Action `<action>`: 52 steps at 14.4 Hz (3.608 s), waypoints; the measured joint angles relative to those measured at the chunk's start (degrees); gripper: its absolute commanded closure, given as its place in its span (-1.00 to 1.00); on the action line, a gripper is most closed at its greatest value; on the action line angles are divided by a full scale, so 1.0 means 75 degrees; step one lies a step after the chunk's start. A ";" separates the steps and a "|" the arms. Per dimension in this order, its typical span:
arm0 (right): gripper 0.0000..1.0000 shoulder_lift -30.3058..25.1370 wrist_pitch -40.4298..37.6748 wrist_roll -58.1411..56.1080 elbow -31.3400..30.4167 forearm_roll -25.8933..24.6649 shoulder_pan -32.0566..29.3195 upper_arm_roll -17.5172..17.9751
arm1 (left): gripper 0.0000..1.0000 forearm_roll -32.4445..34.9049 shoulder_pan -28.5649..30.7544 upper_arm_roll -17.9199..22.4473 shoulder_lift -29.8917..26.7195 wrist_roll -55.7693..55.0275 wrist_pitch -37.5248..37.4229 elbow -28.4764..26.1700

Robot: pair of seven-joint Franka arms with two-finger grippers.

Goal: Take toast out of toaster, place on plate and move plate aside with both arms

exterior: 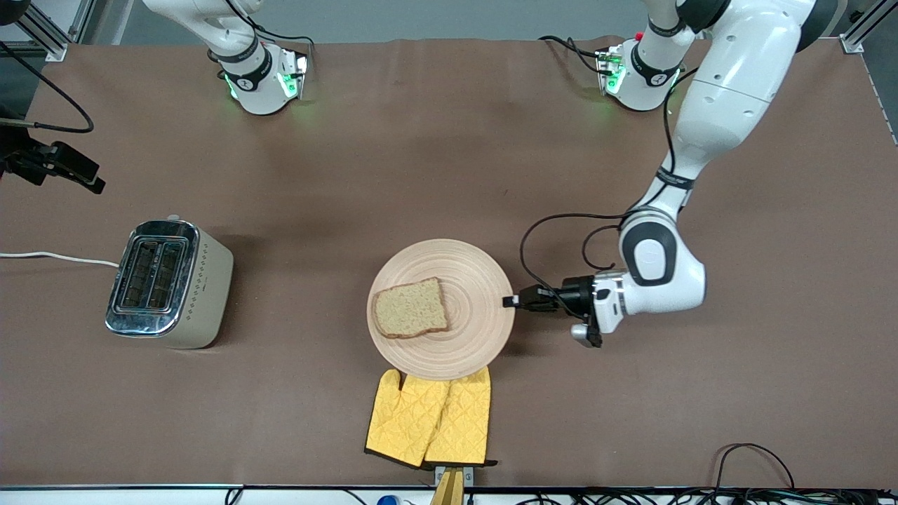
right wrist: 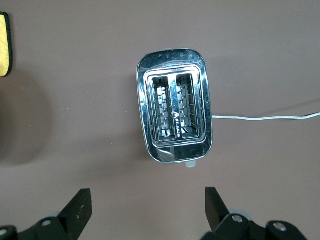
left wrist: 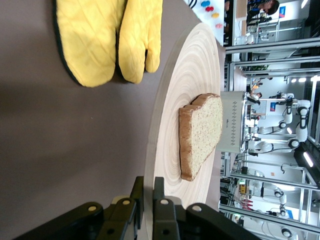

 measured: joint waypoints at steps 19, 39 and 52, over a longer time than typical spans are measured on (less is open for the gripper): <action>-1.00 0.0000 -0.0128 -0.0118 -0.0004 0.0000 -0.0001 -0.0003 | 1.00 0.2955 0.3520 -0.0027 -0.0211 0.0012 -0.3063 -0.0001; -1.00 0.0000 -0.0265 -0.0372 -0.0016 0.0000 0.0000 0.0069 | 0.97 0.4981 0.5780 0.0103 0.0666 0.1681 -0.3774 0.0178; -1.00 0.0000 -0.0289 -0.0375 -0.0018 0.0000 0.0000 0.0073 | -1.00 0.5008 0.5822 -0.0093 0.0766 0.0823 -0.3508 0.1472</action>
